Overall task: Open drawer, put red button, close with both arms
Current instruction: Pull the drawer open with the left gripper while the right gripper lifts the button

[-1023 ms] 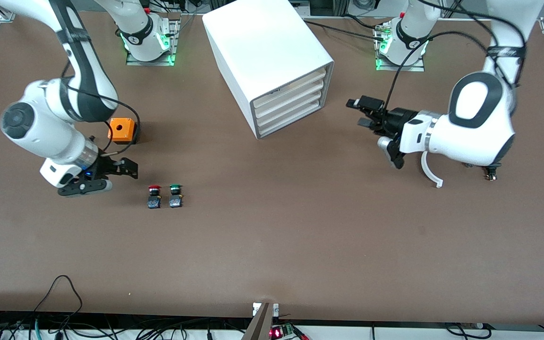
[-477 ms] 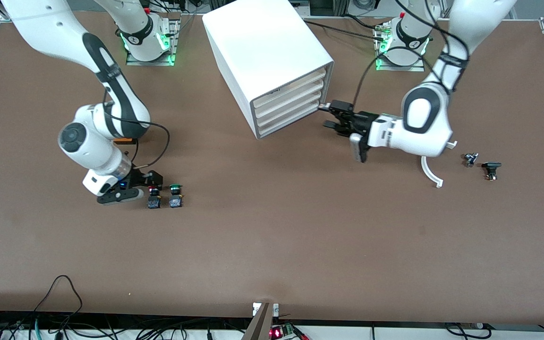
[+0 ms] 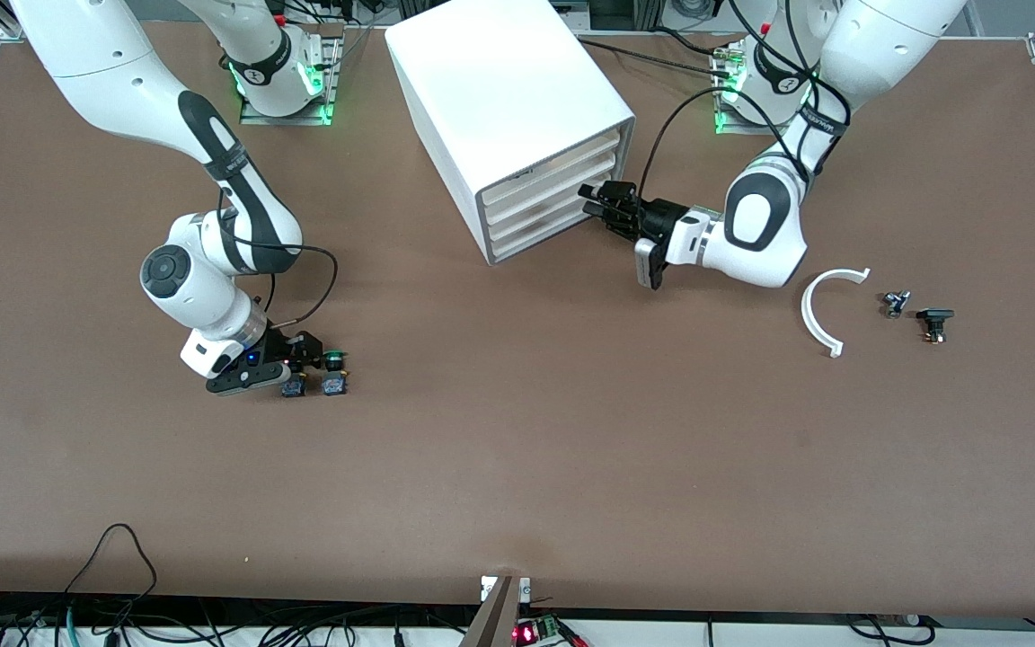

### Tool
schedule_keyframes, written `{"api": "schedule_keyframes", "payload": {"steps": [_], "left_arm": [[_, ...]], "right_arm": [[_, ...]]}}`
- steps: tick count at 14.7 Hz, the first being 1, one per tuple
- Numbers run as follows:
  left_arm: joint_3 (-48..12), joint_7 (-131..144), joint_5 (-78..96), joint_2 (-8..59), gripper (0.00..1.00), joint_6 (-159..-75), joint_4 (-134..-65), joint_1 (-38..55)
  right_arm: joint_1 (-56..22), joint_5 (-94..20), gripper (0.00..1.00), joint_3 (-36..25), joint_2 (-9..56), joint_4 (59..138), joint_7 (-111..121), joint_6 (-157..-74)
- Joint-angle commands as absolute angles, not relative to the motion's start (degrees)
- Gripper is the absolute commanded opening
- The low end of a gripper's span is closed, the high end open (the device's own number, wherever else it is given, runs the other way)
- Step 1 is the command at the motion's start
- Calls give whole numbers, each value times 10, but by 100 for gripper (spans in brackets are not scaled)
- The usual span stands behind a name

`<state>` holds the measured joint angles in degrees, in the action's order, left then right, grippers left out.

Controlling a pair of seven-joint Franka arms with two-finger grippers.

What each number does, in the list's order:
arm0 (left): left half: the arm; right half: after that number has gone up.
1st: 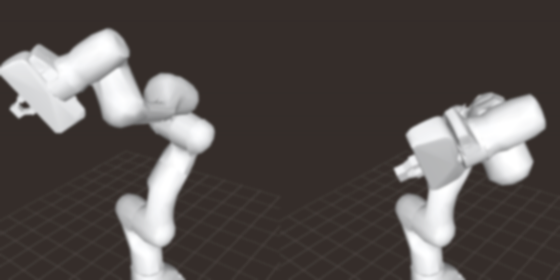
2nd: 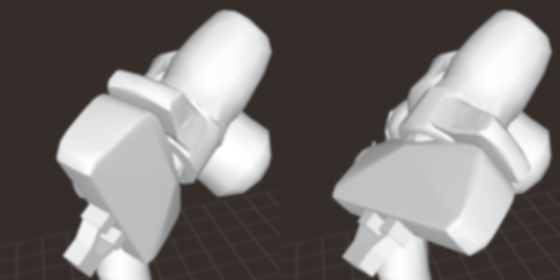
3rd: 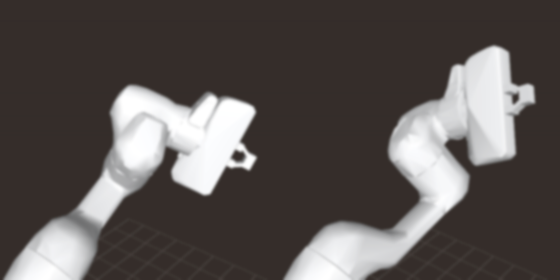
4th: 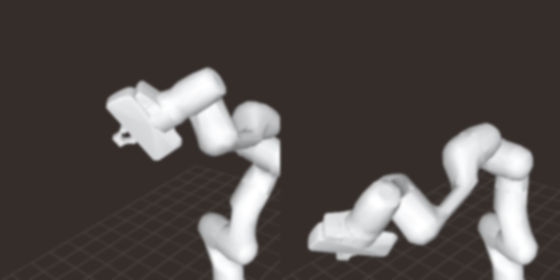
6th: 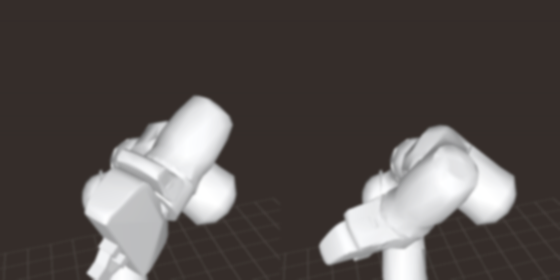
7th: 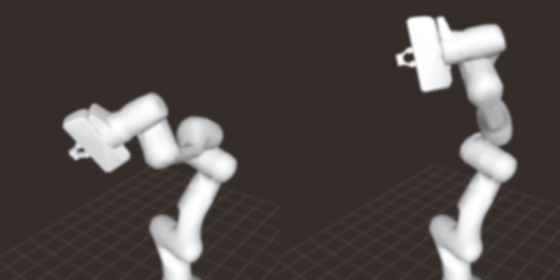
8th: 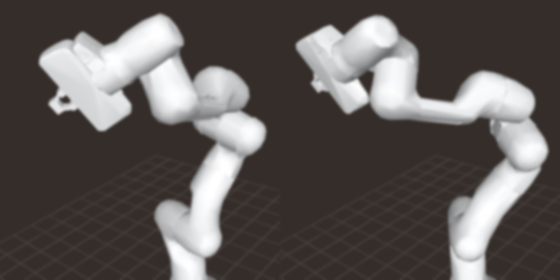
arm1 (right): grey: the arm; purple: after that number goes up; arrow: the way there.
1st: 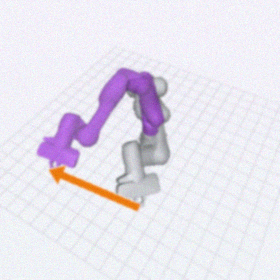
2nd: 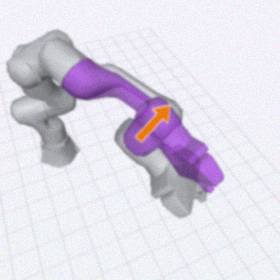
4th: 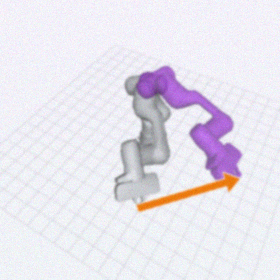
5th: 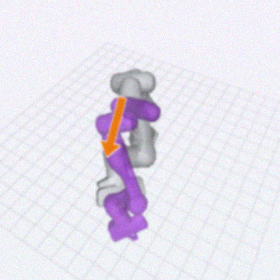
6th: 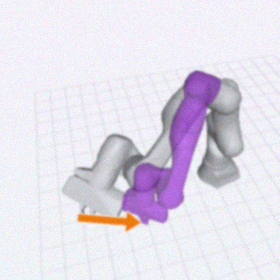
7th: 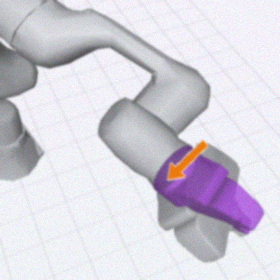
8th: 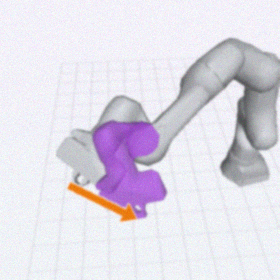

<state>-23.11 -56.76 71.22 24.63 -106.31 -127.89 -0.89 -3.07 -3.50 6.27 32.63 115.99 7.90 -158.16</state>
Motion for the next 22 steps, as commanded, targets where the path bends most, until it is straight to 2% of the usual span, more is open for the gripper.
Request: {"api": "schedule_keyframes", "payload": {"steps": [1, 2, 3, 4, 6, 7, 9, 10, 11, 14, 17, 22], "left_arm": [[-240, -585, 732, 242, 49, -1066, -1303, -14], [-240, -585, 732, 243, 48, -1062, -1307, -13], [-244, -585, 733, 243, 48, -1063, -1310, -8], [-248, -585, 733, 243, 45, -1063, -1311, -5], [-249, -585, 734, 243, 36, -1063, -1317, -5], [-249, -585, 734, 243, 25, -1063, -1319, -4], [-251, -585, 734, 243, 21, -1064, -1320, 3], [-251, -585, 734, 243, 13, -1065, -1320, 4], [-251, -585, 734, 243, 1, -1065, -1320, 3], [-250, -584, 732, 243, 0, -1063, -1312, -7], [-244, -577, 713, 246, 0, -1063, -1288, -31], [-242, -575, 636, 289, 0, -1063, -1225, -85]], "right_arm": [[-27, -43, 82, 63, 327, 1155, 97, -1585], [-29, -42, 69, 63, 327, 1155, 97, -1585], [-29, -43, 48, 63, 327, 1155, 95, -1585], [-29, -43, 32, 63, 327, 1155, 92, -1585], [-30, -43, 7, 63, 328, 1155, 87, -1585], [-30, -44, 0, 63, 327, 1154, 85, -1585], [-26, -46, 0, 64, 327, 1149, 71, -1583], [-27, -46, 0, 64, 327, 1146, 62, -1581], [-32, -46, 0, 64, 326, 1142, 51, -1574], [-34, -46, 0, 65, 321, 1097, 12, -1477], [-35, -45, 0, 67, 317, 1023, -61, -1342], [-71, -46, 0, 68, 309, 916, -271, -1184]]}}
